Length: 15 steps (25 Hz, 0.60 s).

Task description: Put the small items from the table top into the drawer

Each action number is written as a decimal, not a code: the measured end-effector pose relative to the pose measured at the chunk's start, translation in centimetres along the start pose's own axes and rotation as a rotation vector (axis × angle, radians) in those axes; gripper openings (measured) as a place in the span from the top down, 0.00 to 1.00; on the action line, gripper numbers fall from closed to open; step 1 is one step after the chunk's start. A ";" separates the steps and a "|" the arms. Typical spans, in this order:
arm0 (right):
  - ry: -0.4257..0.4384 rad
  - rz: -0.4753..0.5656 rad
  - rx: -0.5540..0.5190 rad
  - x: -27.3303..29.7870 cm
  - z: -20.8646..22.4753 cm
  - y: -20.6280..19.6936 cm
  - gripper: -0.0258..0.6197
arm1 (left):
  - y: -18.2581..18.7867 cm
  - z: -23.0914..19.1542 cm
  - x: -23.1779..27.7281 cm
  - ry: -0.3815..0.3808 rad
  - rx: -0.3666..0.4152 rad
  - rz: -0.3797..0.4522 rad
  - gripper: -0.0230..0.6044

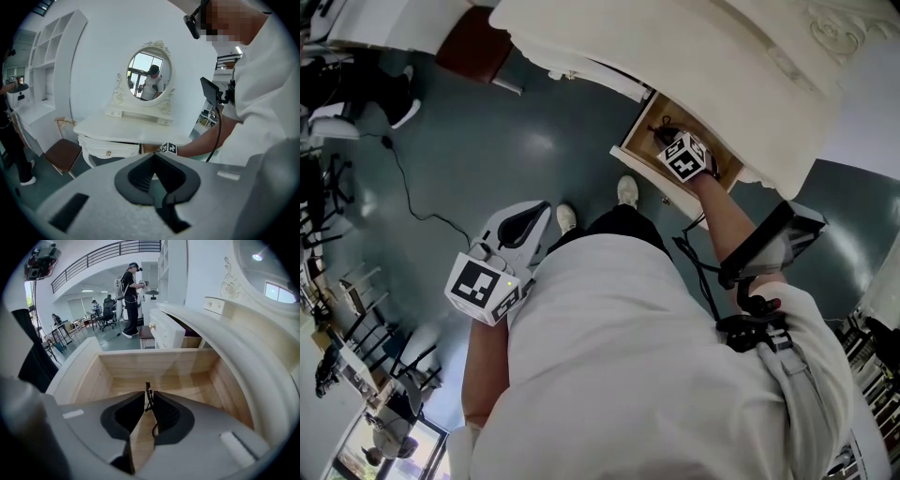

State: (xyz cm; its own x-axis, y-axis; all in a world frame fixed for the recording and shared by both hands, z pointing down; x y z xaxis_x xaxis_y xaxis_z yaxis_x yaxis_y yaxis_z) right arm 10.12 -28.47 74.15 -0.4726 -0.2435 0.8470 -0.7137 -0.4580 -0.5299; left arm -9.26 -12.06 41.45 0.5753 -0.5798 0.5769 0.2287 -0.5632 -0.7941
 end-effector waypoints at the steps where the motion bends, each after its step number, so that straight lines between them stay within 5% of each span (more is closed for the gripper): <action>1: -0.001 0.004 0.000 -0.3 -0.1 0.1 0.87 | 0.0 0.0 -0.1 -0.004 0.002 0.002 0.96; 15: -0.143 0.055 0.072 -7.3 -3.2 1.1 0.96 | -1.7 0.3 -3.2 -0.129 0.085 0.073 0.96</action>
State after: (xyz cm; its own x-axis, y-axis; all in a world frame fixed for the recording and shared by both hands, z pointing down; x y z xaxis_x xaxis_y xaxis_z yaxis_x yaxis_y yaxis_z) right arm 11.15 -24.46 67.22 -0.4282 -0.3865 0.8169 -0.6476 -0.4993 -0.5757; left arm -11.27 -9.06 40.86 0.6877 -0.5335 0.4925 0.2455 -0.4675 -0.8492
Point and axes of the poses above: the fingertips, and each gripper's own axes: x forward along the fingers, z to its right, y out of its top, the point moved 2 cm from there along -x, backward along the fingers, and after that the axes turned 6 degrees about x, right-handed, at the moved point
